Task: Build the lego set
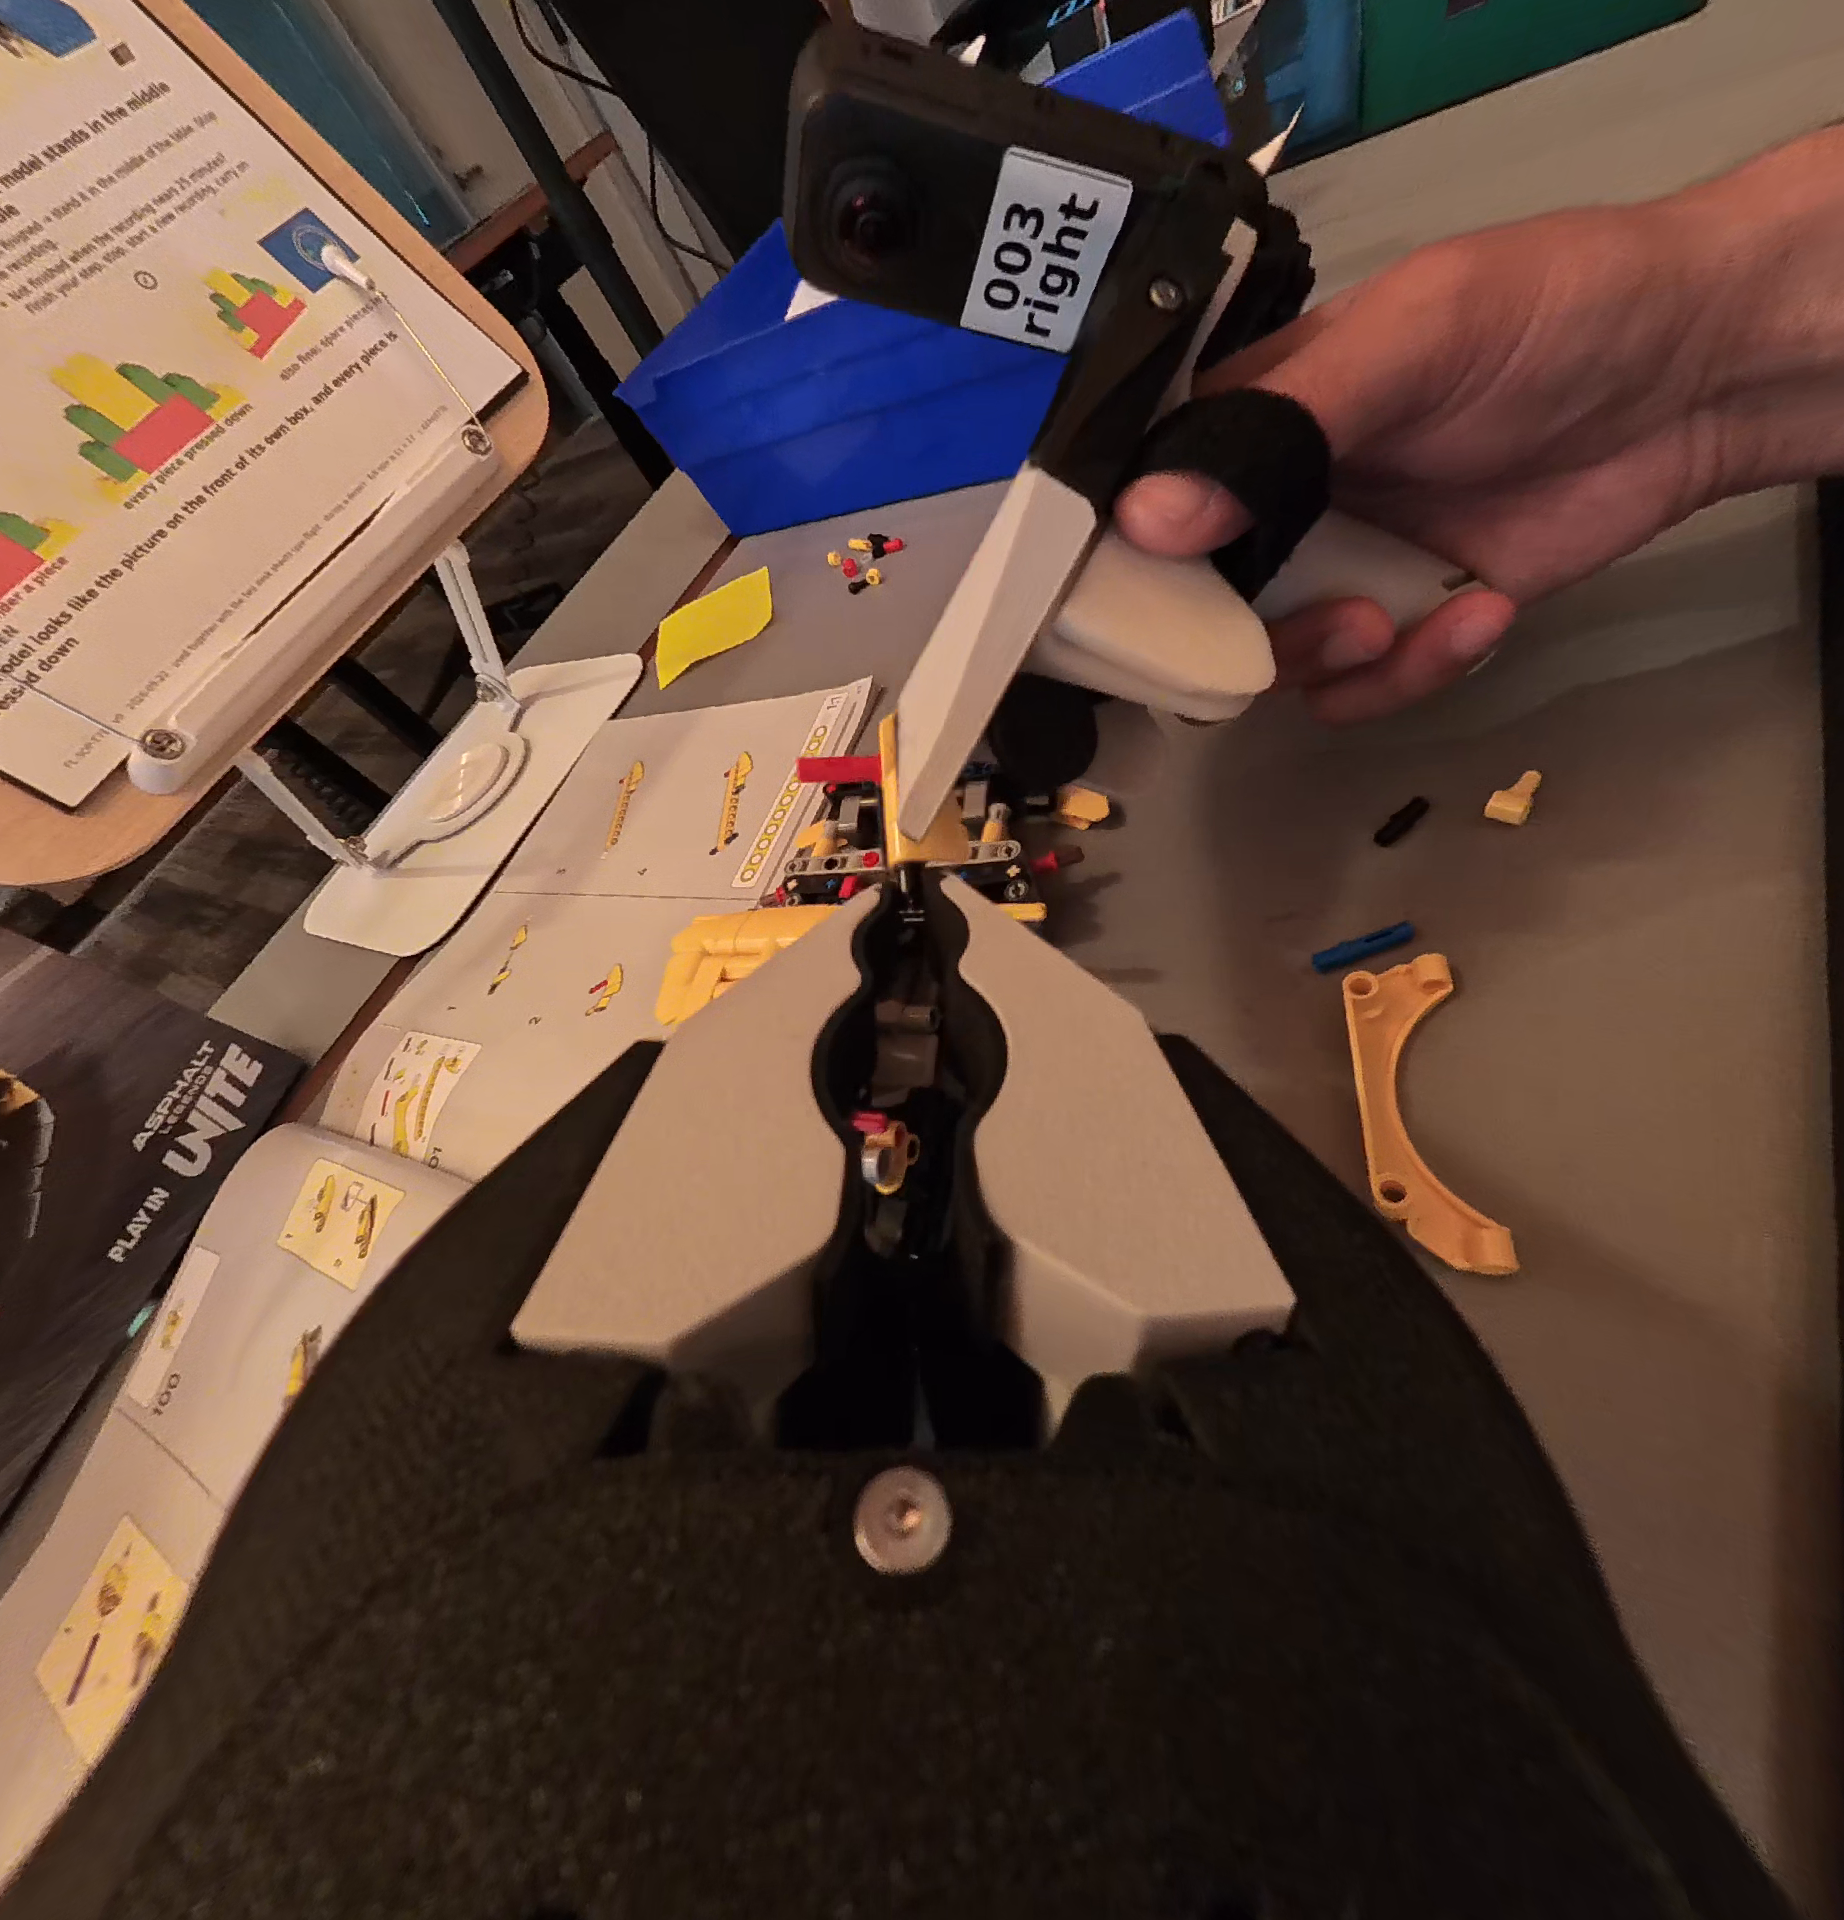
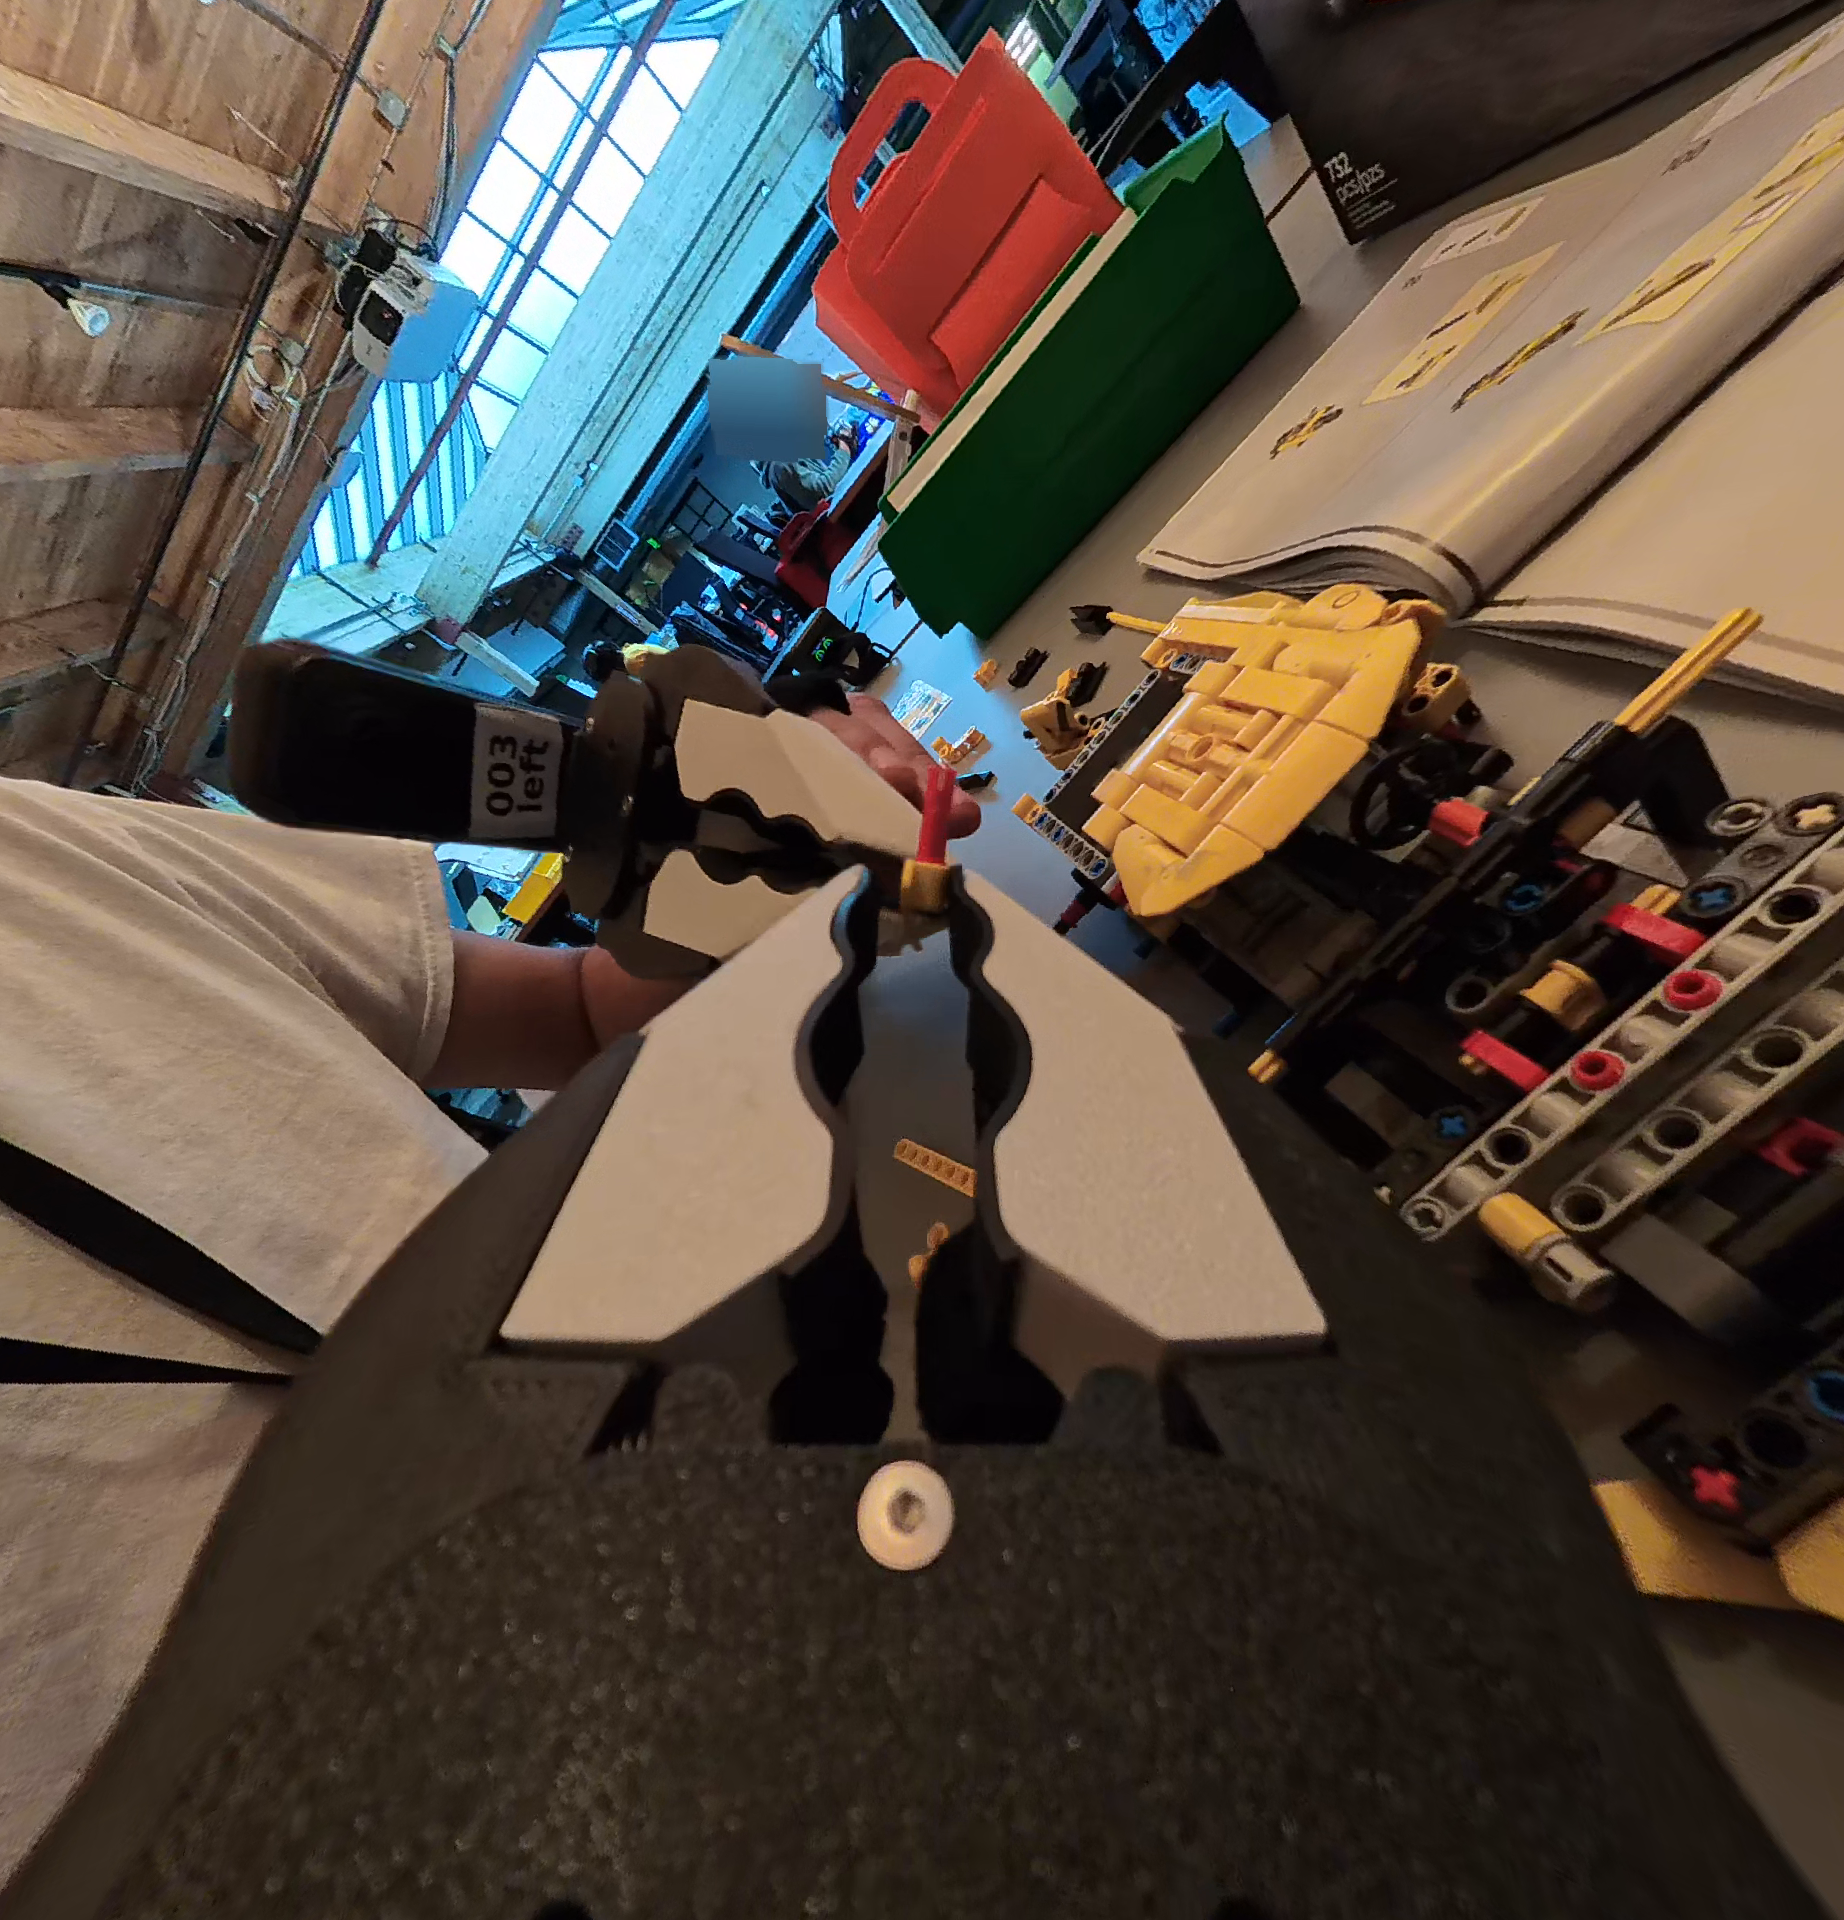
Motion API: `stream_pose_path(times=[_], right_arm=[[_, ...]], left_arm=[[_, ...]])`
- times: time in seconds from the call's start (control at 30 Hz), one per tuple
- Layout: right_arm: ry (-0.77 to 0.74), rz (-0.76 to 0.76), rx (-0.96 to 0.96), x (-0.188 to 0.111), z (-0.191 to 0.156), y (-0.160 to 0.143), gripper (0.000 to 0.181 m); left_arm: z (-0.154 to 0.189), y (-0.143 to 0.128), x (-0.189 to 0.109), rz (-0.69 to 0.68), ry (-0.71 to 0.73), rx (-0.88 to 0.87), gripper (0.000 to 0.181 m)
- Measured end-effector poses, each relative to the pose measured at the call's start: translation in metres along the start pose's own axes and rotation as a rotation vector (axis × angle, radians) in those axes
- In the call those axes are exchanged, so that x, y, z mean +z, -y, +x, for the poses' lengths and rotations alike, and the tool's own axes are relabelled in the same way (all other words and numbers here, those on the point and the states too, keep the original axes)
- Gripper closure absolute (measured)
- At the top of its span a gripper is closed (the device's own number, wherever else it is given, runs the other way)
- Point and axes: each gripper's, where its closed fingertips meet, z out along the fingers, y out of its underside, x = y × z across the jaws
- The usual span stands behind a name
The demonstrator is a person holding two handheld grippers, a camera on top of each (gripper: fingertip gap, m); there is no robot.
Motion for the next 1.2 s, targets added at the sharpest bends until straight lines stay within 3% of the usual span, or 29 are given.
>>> stream_pose_path(times=[0.3, 0.4, 0.53, 0.67, 0.77, 0.9, 1.03, 1.2], right_arm=[[-0.062, -0.051, -0.045, -0.003, 0.005, -0.004, 0.175], [-0.154, -0.049, -0.074, -0.017, 0.016, -0.003, 0.175], [-0.217, 0.174, -0.056, -0.065, 0.010, 0.016, 0.175], [-0.285, 0.365, -0.054, -0.110, -0.005, 0.003, 0.175], [-0.273, 0.487, -0.080, -0.129, -0.022, -0.007, 0.175], [-0.230, 0.569, -0.135, -0.144, -0.036, -0.003, 0.175], [-0.201, 0.570, -0.124, -0.145, -0.038, -0.003, 0.175], [-0.184, 0.558, -0.129, -0.142, -0.041, -0.005, 0.176]], left_arm=[[0.004, -0.003, 0.003, -0.015, 0.007, 0.037, 0.177], [0.011, -0.012, 0.003, -0.044, -0.041, 0.022, 0.170], [0.033, 0.004, -0.007, 0.046, -0.191, -0.164, 0.168], [0.077, 0.037, -0.014, 0.150, -0.390, -0.313, 0.168], [0.115, 0.026, 0.005, -0.005, -0.456, -0.165, 0.164], [0.133, 0.011, 0.035, -0.195, -0.432, -0.014, 0.164], [0.152, -0.002, 0.045, -0.330, -0.566, -0.034, 0.156], [0.151, -0.004, 0.056, -0.373, -0.583, -0.093, 0.156]])
